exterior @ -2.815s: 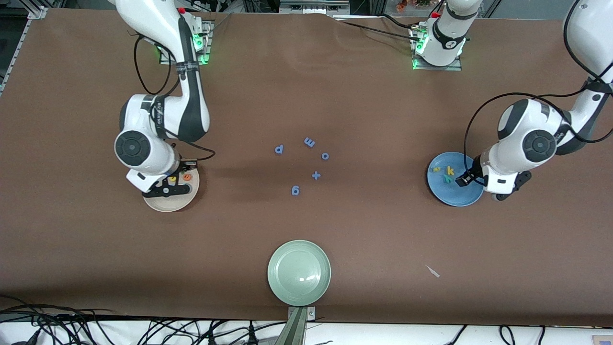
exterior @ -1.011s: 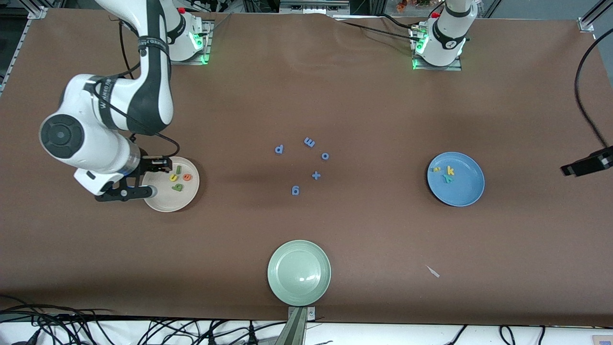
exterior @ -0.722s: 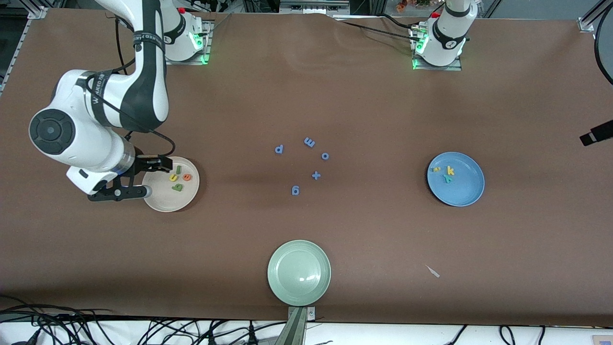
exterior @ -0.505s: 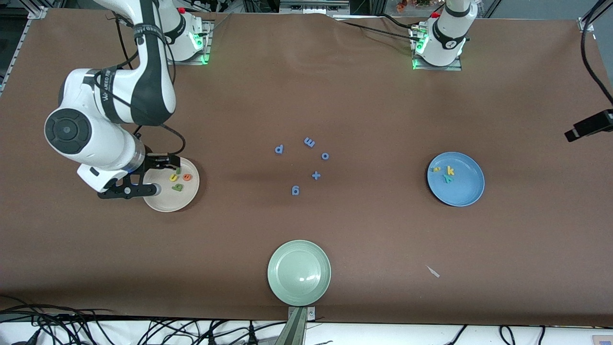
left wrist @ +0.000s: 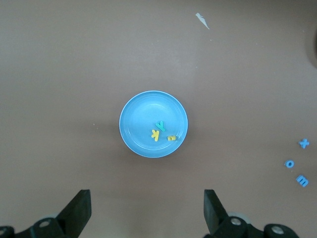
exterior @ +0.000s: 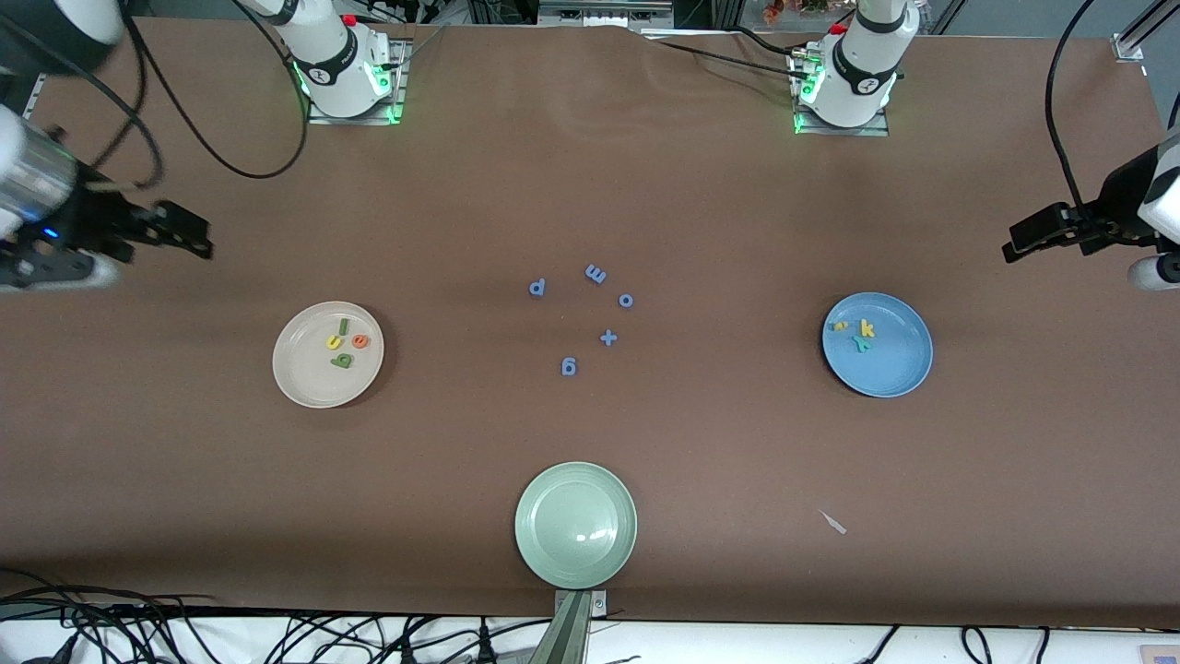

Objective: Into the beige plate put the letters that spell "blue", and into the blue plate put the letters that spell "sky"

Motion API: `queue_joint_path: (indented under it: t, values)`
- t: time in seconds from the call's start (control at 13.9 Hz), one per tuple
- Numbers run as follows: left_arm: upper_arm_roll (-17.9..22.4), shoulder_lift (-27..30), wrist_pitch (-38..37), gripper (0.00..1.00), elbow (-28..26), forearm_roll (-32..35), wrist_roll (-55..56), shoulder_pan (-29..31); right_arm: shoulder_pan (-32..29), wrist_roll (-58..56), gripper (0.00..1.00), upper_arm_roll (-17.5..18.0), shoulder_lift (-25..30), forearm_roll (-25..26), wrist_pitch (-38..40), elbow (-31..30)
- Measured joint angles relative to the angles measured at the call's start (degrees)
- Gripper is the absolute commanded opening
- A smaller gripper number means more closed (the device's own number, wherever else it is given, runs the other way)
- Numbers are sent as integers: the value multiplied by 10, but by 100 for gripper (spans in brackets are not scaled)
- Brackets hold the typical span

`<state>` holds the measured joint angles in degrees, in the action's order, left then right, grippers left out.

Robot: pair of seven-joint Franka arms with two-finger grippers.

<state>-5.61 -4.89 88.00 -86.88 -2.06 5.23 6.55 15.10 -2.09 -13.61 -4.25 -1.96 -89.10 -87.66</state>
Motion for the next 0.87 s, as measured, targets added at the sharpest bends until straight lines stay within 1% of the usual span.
queue_joint_path:
  t: [0.07, 0.14, 0.43, 0.65, 0.87]
  values:
    - [5, 0, 0, 100, 0, 0, -8, -3, -23, -6, 100, 18, 10, 3, 5, -1]
    - [8, 1, 0, 100, 0, 0, -14, -5, -35, -7, 100, 28, 13, 5, 6, -2]
    - [10, 0, 0, 100, -4, 0, -19, -6, -45, -6, 100, 41, 7, 6, -15, -28]
    - [12, 1, 1, 100, -4, 4, -19, -6, -45, -5, 100, 54, 9, 8, -19, -31]
    - [12, 1, 2, 100, -3, 32, -25, -6, -46, -5, 100, 54, 11, 9, -19, -29]
